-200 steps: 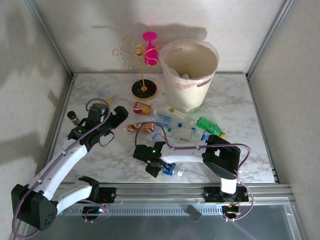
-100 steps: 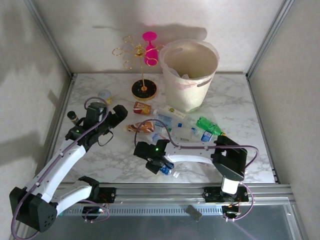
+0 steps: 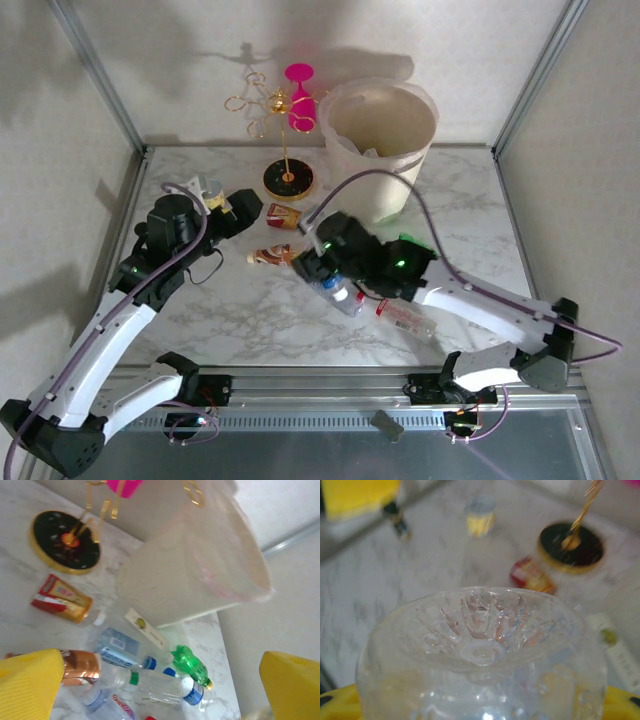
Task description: Put the plastic bottles in the bin
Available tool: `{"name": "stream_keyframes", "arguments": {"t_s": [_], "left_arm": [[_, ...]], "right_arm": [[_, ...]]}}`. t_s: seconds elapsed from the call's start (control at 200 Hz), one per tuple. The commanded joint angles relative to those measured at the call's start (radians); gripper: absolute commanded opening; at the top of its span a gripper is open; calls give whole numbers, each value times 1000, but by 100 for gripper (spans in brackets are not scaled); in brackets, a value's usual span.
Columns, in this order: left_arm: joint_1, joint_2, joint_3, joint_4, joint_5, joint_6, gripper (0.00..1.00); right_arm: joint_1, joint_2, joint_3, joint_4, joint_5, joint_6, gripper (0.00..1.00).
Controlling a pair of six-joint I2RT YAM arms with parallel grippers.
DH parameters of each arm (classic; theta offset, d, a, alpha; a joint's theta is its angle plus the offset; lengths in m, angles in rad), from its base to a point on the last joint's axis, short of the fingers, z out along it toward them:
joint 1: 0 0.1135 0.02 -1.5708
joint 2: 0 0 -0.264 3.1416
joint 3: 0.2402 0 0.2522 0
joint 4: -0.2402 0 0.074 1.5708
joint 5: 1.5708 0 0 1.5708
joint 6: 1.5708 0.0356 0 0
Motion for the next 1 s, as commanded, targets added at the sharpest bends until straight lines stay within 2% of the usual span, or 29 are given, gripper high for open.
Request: {"name": "stream_keyframes", "arguments": {"t_s": [0.0, 0.185, 0.29, 0.481, 0.671, 0.776, 0.996], "left_arm": [[-74, 33, 60, 68, -7, 96, 100], [-210, 91, 97, 61, -113, 204, 99], [-215, 103, 98, 52, -162, 237, 100], [-217, 108, 40, 76, -215, 272, 100], [-216, 87, -75, 153, -244, 247, 100], [-218, 108, -79, 162, -217, 244, 100], [-214, 110, -79, 161, -232, 257, 100]], "right_arm": [[-103, -57, 51, 161, -45, -5, 58], [-331, -45, 173, 245, -124, 0, 57], [-479, 19, 257, 271, -190, 13, 58], [-650, 174, 391, 345, -214, 44, 56], [-733, 389, 545, 358, -232, 65, 56], [-745, 519, 654, 310, -242, 45, 57], [-746, 755, 870, 194, -255, 12, 57]]}}
